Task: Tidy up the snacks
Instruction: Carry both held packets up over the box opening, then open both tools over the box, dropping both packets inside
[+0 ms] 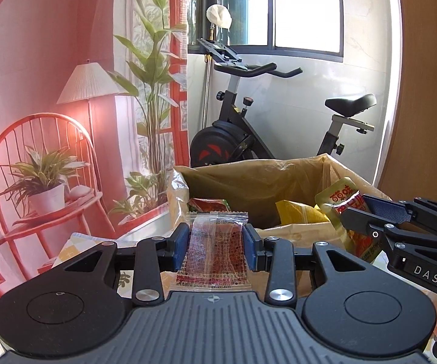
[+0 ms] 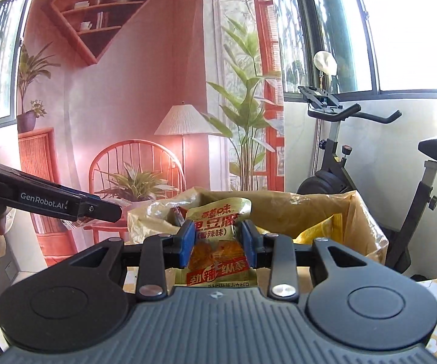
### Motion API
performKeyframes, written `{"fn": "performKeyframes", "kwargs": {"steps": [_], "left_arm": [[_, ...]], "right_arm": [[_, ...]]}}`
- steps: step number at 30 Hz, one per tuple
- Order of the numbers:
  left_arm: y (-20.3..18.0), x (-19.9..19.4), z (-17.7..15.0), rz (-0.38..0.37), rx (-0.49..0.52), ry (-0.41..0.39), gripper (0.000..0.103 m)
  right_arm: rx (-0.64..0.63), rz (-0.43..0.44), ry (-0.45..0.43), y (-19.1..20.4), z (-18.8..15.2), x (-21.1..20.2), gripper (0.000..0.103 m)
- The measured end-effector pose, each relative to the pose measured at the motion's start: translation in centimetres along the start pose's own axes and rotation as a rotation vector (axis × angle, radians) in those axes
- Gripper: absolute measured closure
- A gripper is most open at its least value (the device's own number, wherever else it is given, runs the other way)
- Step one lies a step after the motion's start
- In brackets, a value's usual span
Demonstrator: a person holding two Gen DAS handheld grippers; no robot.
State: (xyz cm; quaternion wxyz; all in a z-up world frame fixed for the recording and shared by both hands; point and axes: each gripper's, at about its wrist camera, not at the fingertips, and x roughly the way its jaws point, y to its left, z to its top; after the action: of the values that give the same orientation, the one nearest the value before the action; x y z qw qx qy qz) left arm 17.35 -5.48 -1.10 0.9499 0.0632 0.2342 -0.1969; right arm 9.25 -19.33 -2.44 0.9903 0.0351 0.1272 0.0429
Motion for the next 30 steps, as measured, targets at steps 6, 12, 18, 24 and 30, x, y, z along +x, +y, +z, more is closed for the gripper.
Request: {"fn": "performKeyframes", "kwargs": {"steps": [6, 12, 18, 24, 30], "left_arm": [[-0.8, 5.3, 3.0, 0.01, 0.0, -0.005, 0.063], [-2.0, 10.0, 3.6, 0.042, -0.008, 0.049, 0.063], [-2.3, 11.5, 3.2, 0.046, -0.011, 0.074, 0.056], [-1.9, 10.4, 3.3, 0.065, -0.006, 0.054, 0.037], [-1.4, 8.3, 3.3, 0.067, -0.023, 0.04, 0.024]], "right_arm": [[-0.04, -0.058, -0.005, -3.2, 3.2, 3.7, 0.067], [-0.006, -0.13, 0.123, -6.0, 3.4, 8.6, 0.067], [0.036, -0.179, 0.171, -7.7, 2.4, 10.0, 0.059], [0.079, -0.193, 0.172, -8.5, 2.4, 9.2, 0.056], [0.08, -0.158, 0.161, -8.1, 2.7, 7.4, 0.036]]}}
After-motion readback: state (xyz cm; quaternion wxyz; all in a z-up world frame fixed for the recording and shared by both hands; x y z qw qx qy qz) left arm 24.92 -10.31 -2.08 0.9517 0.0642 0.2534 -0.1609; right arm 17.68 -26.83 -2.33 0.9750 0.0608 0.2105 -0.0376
